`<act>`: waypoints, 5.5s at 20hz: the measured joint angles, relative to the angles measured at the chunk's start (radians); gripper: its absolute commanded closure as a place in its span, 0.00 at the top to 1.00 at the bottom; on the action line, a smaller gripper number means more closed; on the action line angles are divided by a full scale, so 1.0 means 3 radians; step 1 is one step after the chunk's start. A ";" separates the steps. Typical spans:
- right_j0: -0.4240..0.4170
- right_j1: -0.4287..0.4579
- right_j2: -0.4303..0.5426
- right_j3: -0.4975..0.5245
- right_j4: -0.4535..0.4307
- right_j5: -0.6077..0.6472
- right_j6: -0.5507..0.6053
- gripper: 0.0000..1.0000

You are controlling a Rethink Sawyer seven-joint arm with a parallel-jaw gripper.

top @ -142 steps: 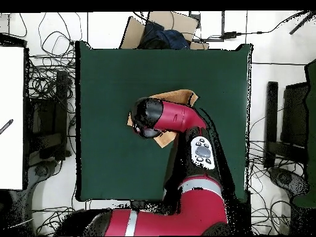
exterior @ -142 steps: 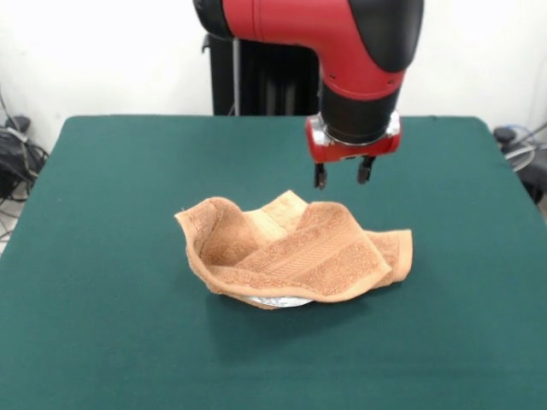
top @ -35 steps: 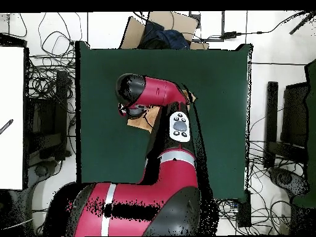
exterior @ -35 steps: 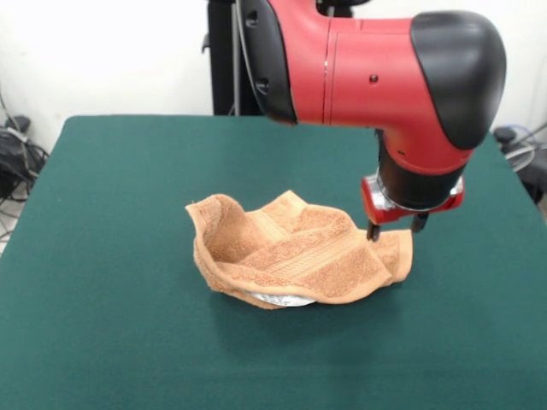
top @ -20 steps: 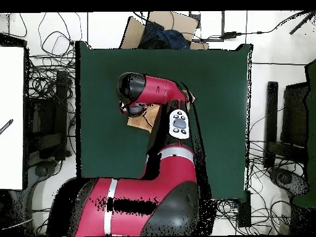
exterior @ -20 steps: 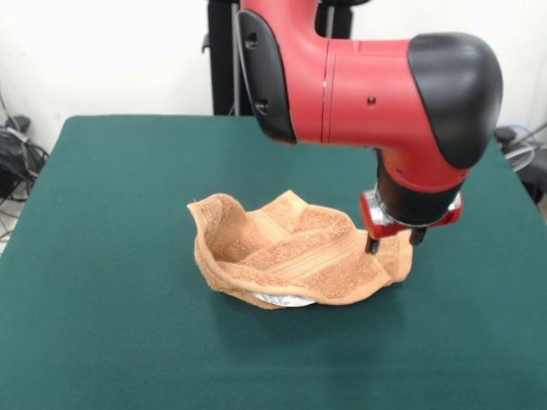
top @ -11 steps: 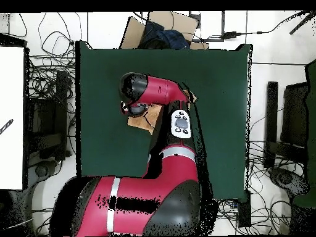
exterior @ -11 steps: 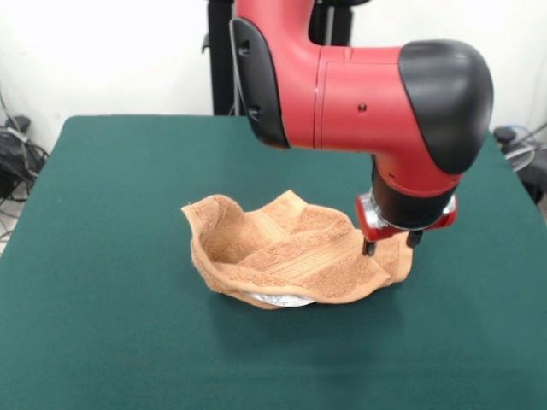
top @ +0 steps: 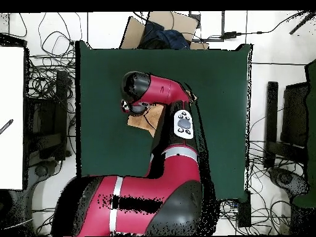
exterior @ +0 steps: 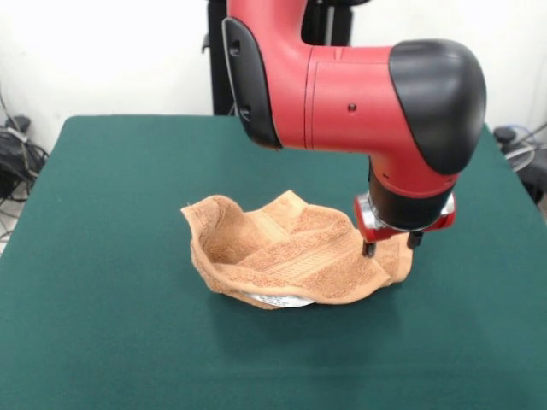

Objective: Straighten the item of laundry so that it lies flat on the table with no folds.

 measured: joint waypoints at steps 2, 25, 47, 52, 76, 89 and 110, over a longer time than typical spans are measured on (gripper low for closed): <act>0.0000 -0.0003 0.0000 0.0000 0.0000 0.0000 0.0000 1.00; 0.0045 -0.0024 -0.0039 -0.0381 -0.0069 0.0151 0.0000 1.00; 0.0001 0.0041 -0.0039 -0.0423 -0.0082 0.0167 0.0000 1.00; -0.0014 0.0114 -0.0038 -0.0423 -0.0082 0.0167 0.0000 1.00; -0.0040 0.0121 -0.0037 -0.0413 -0.0083 0.0167 0.0000 0.00; -0.0040 0.0059 -0.0038 -0.0402 -0.0084 0.0167 0.0000 0.00; -0.0040 0.0056 -0.0037 -0.0399 -0.0084 0.0119 0.0000 1.00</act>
